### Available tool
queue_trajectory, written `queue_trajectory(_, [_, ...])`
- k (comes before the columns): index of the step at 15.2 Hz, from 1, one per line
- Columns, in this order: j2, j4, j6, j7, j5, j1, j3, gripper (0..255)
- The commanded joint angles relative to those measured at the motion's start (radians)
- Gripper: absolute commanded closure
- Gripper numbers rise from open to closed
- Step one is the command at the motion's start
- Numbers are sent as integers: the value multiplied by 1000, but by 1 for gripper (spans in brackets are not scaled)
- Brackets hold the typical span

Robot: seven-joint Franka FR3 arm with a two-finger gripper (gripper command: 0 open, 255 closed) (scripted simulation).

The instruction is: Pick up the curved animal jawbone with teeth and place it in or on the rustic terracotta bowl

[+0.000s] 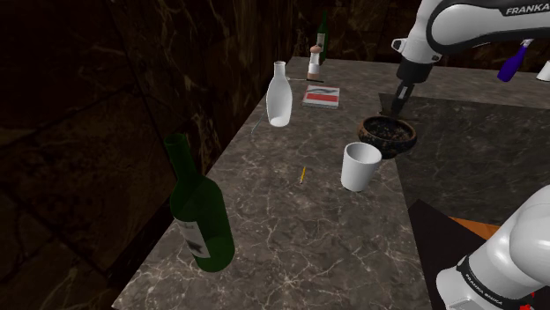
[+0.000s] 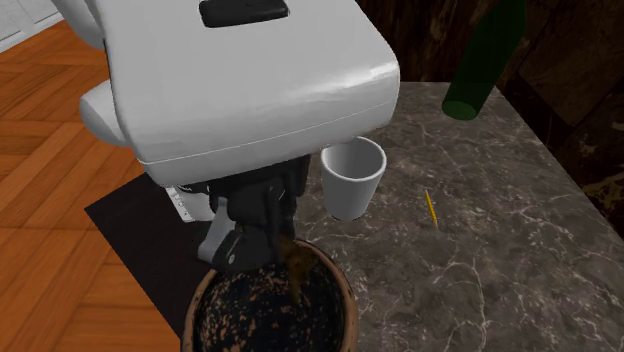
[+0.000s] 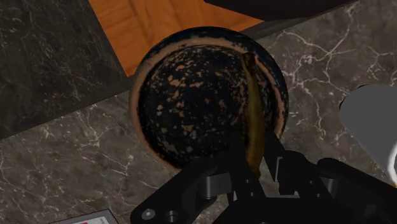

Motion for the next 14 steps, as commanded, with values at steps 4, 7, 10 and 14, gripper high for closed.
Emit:
queue_trajectory(4, [116,62,58,-57,-3,-9,-50,255])
queue_trajectory(7, [121,25,99,-56,-5,-10,-53,255])
queue_trajectory(10, [127,-10,141,-55,-6,-10,-56,255])
queue_trajectory(14, [137,-45,185,-55,-8,-11,-59,255])
